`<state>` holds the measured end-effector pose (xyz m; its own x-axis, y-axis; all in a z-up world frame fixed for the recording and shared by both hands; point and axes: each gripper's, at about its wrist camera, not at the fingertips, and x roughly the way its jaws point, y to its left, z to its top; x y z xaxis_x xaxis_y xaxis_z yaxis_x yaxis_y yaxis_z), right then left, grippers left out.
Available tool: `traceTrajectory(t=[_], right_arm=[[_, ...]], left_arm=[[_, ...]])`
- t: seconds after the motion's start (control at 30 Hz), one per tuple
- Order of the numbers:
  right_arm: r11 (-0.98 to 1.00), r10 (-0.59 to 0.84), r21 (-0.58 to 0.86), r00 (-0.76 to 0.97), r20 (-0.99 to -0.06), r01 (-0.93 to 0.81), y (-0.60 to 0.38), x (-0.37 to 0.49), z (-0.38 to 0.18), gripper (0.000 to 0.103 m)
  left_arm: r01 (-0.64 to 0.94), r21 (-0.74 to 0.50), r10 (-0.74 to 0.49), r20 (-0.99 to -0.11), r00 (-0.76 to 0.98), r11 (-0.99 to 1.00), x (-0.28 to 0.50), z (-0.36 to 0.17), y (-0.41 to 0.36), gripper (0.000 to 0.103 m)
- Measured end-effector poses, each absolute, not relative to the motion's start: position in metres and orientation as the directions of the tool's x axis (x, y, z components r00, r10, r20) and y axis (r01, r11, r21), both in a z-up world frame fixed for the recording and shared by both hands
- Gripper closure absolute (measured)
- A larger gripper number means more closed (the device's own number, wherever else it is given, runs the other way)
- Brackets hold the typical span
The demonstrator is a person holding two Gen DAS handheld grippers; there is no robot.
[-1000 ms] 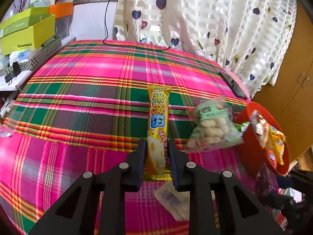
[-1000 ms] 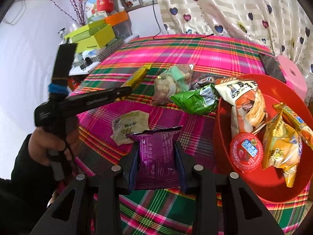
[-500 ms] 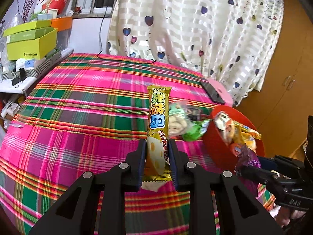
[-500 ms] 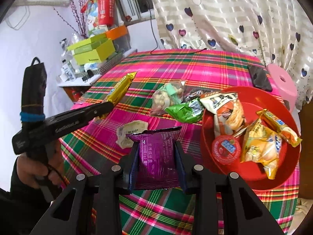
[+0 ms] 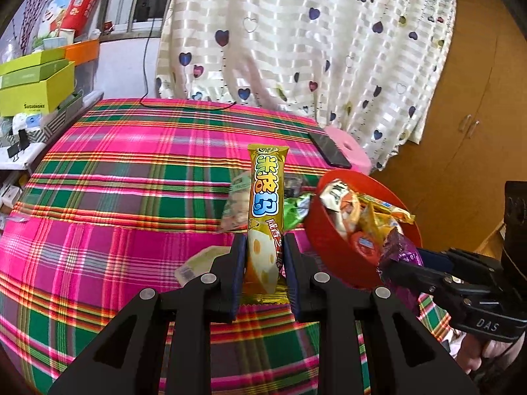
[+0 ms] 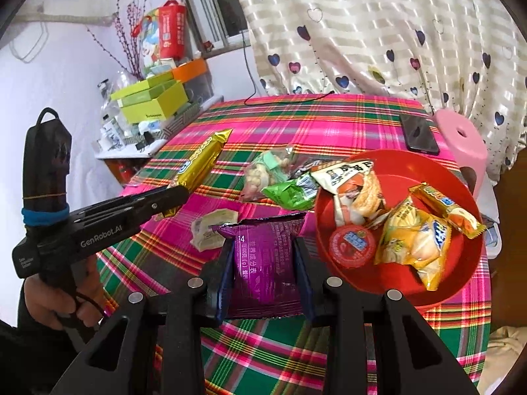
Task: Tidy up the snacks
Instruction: 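Carry the yellow bar and the purple bag over the red basket with both tools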
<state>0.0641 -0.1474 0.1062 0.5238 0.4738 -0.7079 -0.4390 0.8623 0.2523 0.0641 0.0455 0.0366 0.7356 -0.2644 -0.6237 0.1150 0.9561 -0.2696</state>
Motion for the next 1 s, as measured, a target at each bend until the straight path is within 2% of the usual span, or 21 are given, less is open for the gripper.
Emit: traceTrajectory(t=[1.0], right_arm=[[0.937,0.349,0.274,0.623,-0.700,-0.216,-0.252,0.073,0.105,0.071]], left_arm=[[0.284,-0.262,-0.386,-0.643,0.662,0.922,0.076,0.035,-0.026,0.079]])
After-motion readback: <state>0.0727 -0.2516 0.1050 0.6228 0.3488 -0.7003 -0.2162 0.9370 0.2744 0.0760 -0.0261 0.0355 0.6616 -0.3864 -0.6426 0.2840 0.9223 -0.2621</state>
